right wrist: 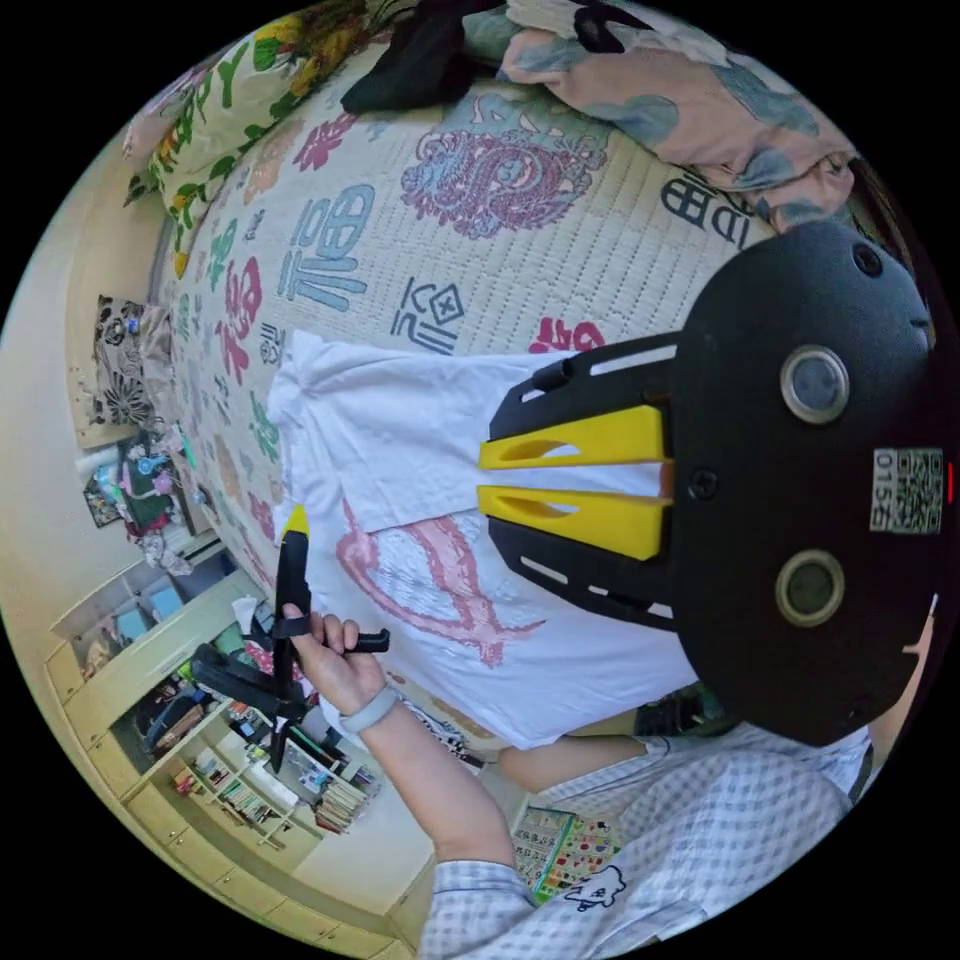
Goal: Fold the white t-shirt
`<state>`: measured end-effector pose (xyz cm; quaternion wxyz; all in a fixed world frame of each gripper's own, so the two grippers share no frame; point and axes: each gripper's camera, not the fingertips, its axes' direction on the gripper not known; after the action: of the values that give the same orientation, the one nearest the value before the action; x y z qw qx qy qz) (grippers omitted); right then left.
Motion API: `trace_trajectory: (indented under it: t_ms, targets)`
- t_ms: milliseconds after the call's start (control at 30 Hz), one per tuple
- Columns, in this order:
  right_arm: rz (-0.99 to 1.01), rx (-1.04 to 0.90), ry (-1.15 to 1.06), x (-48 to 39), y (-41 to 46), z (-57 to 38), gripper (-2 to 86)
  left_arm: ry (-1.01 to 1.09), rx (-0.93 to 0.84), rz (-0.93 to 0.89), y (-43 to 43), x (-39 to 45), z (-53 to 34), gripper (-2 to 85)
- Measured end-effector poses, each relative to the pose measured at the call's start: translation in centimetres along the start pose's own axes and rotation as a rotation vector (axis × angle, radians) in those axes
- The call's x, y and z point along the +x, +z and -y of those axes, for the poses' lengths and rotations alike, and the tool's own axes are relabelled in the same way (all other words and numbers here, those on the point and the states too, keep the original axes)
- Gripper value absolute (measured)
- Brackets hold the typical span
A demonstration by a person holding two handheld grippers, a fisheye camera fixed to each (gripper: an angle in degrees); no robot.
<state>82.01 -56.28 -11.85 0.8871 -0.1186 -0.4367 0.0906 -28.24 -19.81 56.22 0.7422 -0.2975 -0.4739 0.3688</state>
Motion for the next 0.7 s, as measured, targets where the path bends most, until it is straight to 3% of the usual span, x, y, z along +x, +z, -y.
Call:
trace_trajectory:
  t_ms: [67, 167, 300, 467, 567, 633, 700]
  targets:
    - [0.000, 0.119, 0.038, 1.6, -0.4, 0.1, 1.4, 0.008, 0.037, -0.071, 0.4, 0.9, 1.5, 3.6]
    - [-0.036, 0.010, 0.150, 4.3, 2.9, 1.3, 0.1, -0.034, -0.016, -0.136, 4.0, 1.1, 4.2, 1.2]
    - [-0.065, -0.039, 0.202, 5.4, 5.7, 0.5, -0.4, -0.083, -0.117, 0.027, 7.0, -0.1, 5.2, -0.5]
    - [-0.075, 0.061, 0.139, 3.7, 5.7, -0.4, -0.5, -0.102, 0.074, -0.103, 0.2, 0.0, 2.2, -0.5]
    - [-0.023, 0.036, 0.052, 1.7, 8.3, 1.0, -0.5, -0.117, 0.099, -0.184, -3.9, 1.1, -1.9, -0.5]
    - [-0.039, -0.023, 0.039, 1.0, 11.0, 1.9, -0.5, -0.104, 0.126, -0.151, -5.3, 1.8, -4.4, -0.7]
    - [-0.087, -0.123, 0.050, 0.7, 14.2, 2.2, -0.5, -0.142, 0.079, -0.002, -5.6, 1.6, -6.3, -0.7]
